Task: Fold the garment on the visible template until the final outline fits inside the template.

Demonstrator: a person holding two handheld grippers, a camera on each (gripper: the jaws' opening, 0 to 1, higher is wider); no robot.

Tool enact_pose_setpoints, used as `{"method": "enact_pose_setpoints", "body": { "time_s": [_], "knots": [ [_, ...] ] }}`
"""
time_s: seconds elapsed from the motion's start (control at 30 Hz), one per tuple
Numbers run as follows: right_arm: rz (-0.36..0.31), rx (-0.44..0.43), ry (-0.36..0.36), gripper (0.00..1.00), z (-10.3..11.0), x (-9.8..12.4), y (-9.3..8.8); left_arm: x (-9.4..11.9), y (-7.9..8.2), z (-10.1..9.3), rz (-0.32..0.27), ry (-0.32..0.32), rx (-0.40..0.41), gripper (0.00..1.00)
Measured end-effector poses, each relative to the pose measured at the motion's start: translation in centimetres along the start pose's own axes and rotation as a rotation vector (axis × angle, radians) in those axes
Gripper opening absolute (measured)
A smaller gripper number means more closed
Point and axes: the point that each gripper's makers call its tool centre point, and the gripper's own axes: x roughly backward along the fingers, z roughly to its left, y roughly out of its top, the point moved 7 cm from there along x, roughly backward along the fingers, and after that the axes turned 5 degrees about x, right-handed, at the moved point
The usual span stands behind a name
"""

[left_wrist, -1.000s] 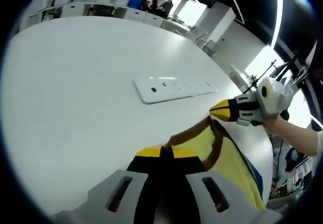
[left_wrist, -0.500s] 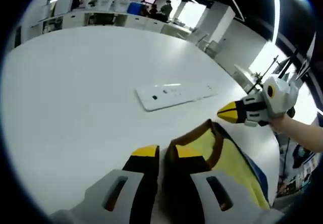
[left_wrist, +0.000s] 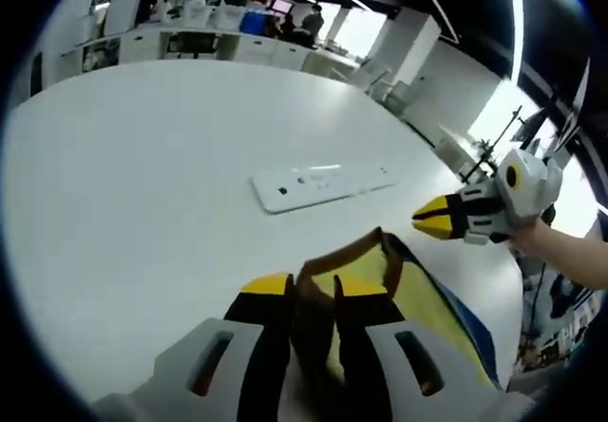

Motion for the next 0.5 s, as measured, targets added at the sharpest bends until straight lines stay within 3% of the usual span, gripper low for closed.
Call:
{"method": "enact_pose_setpoints", "body": {
  "time_s": [0.5],
  "knots": [
    [-0.035,-0.033,0.000,0.14,1.9,3.8,0.9,2.6,-0.9,-2.5,0.004,-0.004,-0.012,0.25]
  ]
}}
